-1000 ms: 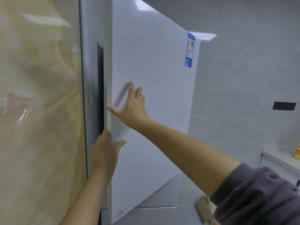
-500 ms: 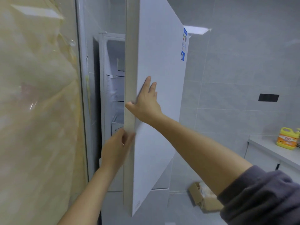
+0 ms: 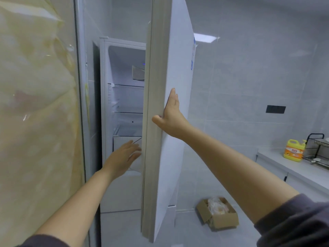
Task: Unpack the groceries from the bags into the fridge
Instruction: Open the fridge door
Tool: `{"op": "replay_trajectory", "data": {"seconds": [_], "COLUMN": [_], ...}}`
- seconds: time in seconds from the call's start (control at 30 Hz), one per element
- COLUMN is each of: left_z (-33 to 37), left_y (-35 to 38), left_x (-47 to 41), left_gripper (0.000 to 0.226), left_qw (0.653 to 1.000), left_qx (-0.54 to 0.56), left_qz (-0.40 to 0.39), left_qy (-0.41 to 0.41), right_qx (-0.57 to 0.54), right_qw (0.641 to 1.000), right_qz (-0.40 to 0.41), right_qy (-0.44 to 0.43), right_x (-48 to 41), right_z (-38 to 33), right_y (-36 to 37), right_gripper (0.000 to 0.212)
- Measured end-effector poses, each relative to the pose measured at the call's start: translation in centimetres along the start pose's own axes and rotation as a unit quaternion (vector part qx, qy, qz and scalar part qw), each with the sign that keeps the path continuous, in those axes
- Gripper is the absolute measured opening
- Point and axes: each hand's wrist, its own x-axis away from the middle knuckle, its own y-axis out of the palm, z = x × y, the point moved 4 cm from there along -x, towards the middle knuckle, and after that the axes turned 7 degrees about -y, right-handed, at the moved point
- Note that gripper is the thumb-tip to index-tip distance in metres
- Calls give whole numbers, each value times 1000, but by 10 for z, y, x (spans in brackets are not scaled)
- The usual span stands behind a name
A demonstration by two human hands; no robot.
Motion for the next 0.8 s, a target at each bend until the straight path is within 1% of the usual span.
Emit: {"op": "replay_trajectory", "data": {"seconds": [0.07,0.17,0.27,0.47,0.53,0.63,0.7,0.8], "left_z": [5,19,35,73,87,108,121,138], "left_y": [7,15,28,51,58,68,77,90], "left_x": [1,8,15,31,35,39,40,43], "left_gripper": [30,16,6,5,6,9,7,17], "left_qw": [999,991,981,962,958,957,962,970], "left_qx": [31,52,71,48,40,20,7,-17], "left_qz": [20,111,173,268,282,289,272,241], "left_qy": [22,48,53,24,23,16,13,21], "right_qx": [-3,-10,-23,-57,-50,-36,-21,-25], "right_qw": [1000,1000,1000,998,998,992,983,970], "right_qz": [1,2,3,24,43,122,181,236], "right_qy": [-3,-9,-14,-23,-20,-1,18,56], "right_x": [2,7,16,41,50,60,66,76], "right_z": [6,13,19,34,42,49,50,56], "right_y": [-5,-13,-25,-56,-67,-79,-82,-86], "right_gripper": [99,97,93,85,82,82,85,87]}}
